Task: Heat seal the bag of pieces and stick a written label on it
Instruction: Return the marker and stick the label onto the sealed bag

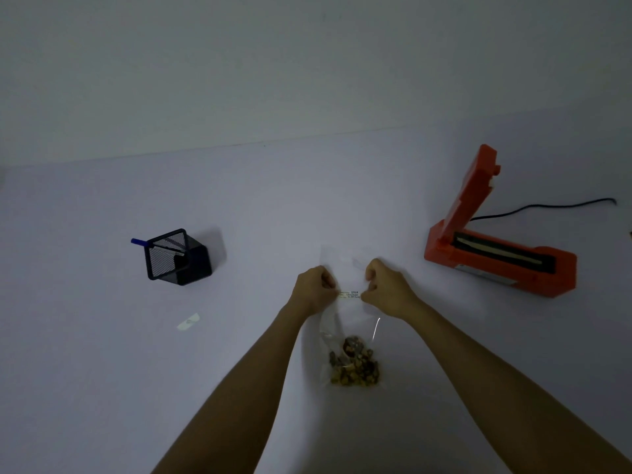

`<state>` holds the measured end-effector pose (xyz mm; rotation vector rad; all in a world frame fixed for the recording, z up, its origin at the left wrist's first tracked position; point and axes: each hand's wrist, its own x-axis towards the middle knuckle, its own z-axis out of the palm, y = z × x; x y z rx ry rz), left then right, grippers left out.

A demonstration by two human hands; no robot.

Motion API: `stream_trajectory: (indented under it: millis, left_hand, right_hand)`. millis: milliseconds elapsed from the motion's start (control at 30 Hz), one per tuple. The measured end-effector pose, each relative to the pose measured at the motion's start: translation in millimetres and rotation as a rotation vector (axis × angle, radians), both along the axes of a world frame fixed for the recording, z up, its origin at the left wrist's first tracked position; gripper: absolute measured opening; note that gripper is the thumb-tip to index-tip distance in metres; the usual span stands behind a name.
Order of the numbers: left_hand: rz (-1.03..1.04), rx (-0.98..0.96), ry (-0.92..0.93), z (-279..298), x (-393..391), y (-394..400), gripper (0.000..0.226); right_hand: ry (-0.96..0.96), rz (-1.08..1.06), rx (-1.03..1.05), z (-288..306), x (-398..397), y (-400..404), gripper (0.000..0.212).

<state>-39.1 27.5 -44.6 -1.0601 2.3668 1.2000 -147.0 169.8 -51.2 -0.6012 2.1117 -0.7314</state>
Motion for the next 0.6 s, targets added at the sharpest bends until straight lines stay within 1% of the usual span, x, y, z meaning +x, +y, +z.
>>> stream_trajectory:
  millis: [67,167,233,333,400,533,600]
  left_hand:
    - [0.003,0.002,-0.002,-1.2,0.5,0.1,0.010]
    - [0.001,0.007,0.000,-1.8,1.0,-0.7,0.011]
    - [-0.001,0.013,-0.008,-2.1,0.6,-1.8,0.012]
    - [0.001,0.016,-0.014,-2.1,0.2,-2.6,0.017]
    - [-0.006,0.022,-0.008,-2.5,1.2,-3.1,0.015]
    - [-0.027,0.059,-0.004,-2.0,3.4,-4.7,0.025]
    - [-0.040,0.044,-0.020,-2.9,2.3,-4.8,0.026]
  right_hand:
    - [-0.001,-0.007,-0.013,1.4,1.6,-0.8,0.033]
    - [0.040,-0.011,0.016,1.3,8.0,-5.6,0.045]
    - [0.047,-0.016,0.026,0.1,7.9,-7.3,0.043]
    - [0.016,-0.022,0.013,-0.7,0.7,-5.1,0.034]
    - [0.008,-0.018,0.009,1.0,-1.7,-3.9,0.031]
    - [0.010,0.014,0.008,1.7,2.9,-4.5,0.038]
    - [0.009,0.023,0.002,1.1,1.3,-3.1,0.035]
